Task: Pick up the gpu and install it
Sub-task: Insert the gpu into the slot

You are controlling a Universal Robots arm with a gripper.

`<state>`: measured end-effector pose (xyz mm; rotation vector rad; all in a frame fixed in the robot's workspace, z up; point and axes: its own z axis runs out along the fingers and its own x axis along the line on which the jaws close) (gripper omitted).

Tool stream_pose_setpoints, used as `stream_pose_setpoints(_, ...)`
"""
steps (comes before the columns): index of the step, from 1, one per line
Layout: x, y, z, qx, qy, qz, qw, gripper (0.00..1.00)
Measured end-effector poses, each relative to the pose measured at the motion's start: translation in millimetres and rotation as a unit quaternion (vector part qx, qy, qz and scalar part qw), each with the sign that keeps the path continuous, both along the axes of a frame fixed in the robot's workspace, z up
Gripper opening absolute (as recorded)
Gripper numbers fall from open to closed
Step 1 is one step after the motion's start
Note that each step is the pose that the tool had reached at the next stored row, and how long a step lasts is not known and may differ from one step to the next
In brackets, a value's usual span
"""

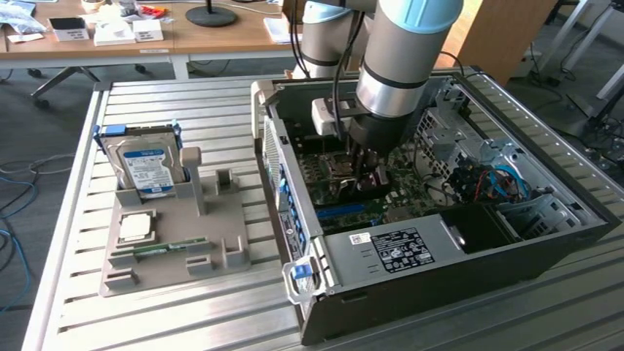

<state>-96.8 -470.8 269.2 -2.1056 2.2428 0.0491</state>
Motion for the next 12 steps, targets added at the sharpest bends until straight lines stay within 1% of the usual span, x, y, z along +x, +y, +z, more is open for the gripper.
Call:
stream_pose_setpoints(6, 0.0, 0.0, 0.0, 0.0000, 0.0003, 0.000, 1.0000, 0.27)
stream_pose_setpoints(8, 0.4, -0.1, 0.0, -0.0001, 0.0017, 0.000, 1.0000, 0.27)
stream_pose_setpoints(12, 1.2, 0.0, 0.0, -0.0018, 0.0052, 0.000, 1.0000, 0.27)
